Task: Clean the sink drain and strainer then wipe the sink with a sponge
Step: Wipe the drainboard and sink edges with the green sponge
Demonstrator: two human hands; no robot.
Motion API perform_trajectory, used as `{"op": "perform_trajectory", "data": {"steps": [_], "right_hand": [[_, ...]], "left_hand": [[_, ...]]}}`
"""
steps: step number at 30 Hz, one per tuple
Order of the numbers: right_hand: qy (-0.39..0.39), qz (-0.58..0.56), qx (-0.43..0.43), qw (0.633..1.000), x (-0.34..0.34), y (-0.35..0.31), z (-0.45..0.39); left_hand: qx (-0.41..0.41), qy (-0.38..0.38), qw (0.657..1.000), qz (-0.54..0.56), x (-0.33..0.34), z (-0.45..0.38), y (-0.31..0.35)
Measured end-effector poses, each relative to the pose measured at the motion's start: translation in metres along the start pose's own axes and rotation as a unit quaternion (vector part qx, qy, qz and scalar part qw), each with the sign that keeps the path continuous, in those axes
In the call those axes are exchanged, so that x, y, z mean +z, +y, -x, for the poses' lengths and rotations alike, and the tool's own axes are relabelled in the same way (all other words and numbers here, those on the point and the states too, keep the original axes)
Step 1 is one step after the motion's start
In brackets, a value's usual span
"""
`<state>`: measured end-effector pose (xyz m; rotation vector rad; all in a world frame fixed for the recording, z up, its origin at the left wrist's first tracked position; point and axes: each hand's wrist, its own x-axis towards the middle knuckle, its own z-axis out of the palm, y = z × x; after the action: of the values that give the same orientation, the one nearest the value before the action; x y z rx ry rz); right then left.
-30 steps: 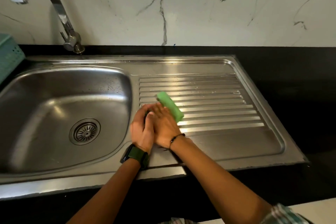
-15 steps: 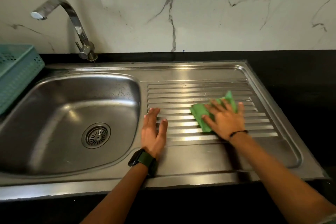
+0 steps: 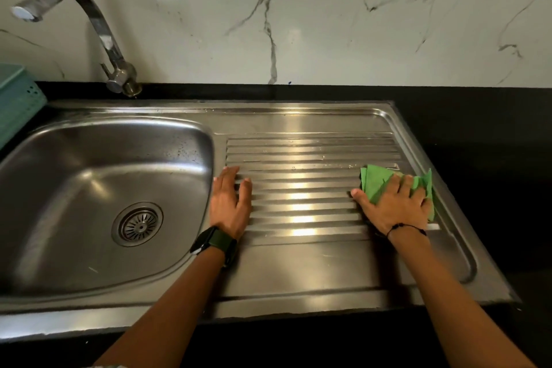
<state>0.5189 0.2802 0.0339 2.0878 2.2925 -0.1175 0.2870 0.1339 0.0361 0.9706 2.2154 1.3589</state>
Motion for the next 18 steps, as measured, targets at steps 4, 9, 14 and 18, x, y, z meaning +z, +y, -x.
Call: {"op": "perform_trajectory", "data": {"steps": [4,9,14,18], "right_hand": [[0.065,0.011,-0.033,0.997,-0.006,-0.013,0.009],[0.11,-0.092,-0.125,0.982,-0.005,-0.063,0.042],[0.04,-0.117,-0.284,0.951,0.01,-0.136,0.081],[0.012,-0.159,-0.439,0.884,0.009,-0.159,0.081]], "left_hand": [[0.013,-0.006,1.0,-0.007,0.004,0.0,0.003],[0.03,-0.017,0.999,-0.006,0.007,-0.001,0.003],[0.011,0.018,0.999,0.037,0.004,0.0,0.004],[0.01,0.029,0.998,0.059,0.004,-0.001,0.002]]}}
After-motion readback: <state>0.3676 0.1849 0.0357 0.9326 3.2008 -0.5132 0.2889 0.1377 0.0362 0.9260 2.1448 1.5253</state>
